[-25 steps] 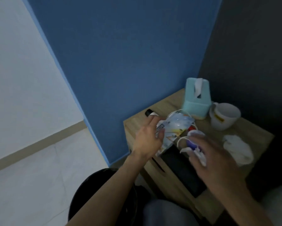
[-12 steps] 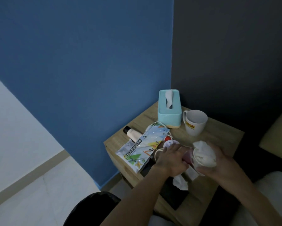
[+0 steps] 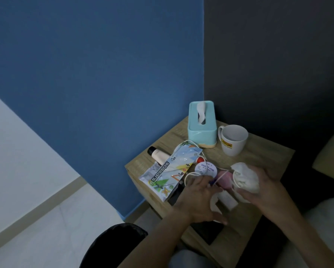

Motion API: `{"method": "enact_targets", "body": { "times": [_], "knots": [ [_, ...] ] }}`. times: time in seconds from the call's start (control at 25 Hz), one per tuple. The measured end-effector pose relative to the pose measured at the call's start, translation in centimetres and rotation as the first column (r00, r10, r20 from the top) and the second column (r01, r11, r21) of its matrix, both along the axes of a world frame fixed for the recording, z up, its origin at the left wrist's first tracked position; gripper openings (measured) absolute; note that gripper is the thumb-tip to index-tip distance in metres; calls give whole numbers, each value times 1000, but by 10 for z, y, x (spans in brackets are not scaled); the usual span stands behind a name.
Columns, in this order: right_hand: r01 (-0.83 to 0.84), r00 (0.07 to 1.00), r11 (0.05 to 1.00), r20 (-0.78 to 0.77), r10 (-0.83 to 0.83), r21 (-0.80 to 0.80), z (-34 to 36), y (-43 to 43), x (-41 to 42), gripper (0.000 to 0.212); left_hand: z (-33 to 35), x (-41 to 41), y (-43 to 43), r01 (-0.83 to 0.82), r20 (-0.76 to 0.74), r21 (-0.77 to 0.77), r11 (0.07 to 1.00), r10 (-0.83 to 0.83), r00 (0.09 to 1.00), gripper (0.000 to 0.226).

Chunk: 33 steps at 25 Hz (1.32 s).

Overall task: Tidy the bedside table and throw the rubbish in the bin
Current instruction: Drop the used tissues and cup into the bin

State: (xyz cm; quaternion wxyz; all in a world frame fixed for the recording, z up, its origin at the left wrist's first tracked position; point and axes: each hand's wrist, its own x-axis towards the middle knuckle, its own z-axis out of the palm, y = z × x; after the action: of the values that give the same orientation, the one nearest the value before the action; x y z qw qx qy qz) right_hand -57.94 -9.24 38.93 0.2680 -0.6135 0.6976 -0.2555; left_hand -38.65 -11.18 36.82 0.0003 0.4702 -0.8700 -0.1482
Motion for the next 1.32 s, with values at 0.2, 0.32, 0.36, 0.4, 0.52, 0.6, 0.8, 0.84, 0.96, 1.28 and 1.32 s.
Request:
{"method": "enact_targets", "body": {
  "times": [0.2, 0.32, 0.36, 0.4, 0.52, 0.6, 0.8, 0.84, 0.96, 1.28, 1.32],
  "knots": [
    [-8, 1000, 999, -28, 8, -34, -2, 0, 6, 67, 1, 2, 8, -220, 120, -4, 976, 219, 968, 47],
    [-21, 995, 999, -98, 17, -45, 0, 1, 6, 57, -1, 4, 5, -270, 27, 51, 962, 269, 963, 30],
    [-18, 992, 998, -126, 10, -56, 3, 1, 6, 55, -2, 7, 4, -263, -30, 41, 964, 264, 964, 25],
    [-9, 990, 998, -141, 0, -68, 8, 1, 7, 53, -3, 11, 3, -262, -110, 26, 965, 263, 958, 20],
    [-6, 994, 989, -111, -10, -149, 29, 0, 24, 51, 4, 31, 5, -357, -381, -21, 934, 322, 867, 13],
    [-82, 993, 961, -104, 56, -265, 43, -1, 56, 49, 15, 55, 13, -471, -491, -47, 881, 390, 779, 13],
    [-405, 914, 830, -141, 381, -383, 39, 11, 184, 46, 11, 168, 66, -734, -528, 1, 679, 624, 577, 12],
    [-450, 893, 815, -153, 424, -366, 31, 16, 206, 46, 7, 188, 79, -772, -492, 44, 634, 686, 536, 13],
    [-620, 784, 743, -148, 603, -253, -8, 51, 281, 45, -21, 250, 139, -873, -379, 148, 465, 842, 384, 18],
    [-774, 538, 583, -228, 812, 247, -141, 105, 376, 60, -122, 306, 225, -885, -144, 411, 220, 974, 175, 22],
    [-762, 536, 582, -229, 813, 284, -151, 107, 377, 61, -130, 306, 226, -872, -131, 437, 220, 975, 180, 22]
  ]
}}
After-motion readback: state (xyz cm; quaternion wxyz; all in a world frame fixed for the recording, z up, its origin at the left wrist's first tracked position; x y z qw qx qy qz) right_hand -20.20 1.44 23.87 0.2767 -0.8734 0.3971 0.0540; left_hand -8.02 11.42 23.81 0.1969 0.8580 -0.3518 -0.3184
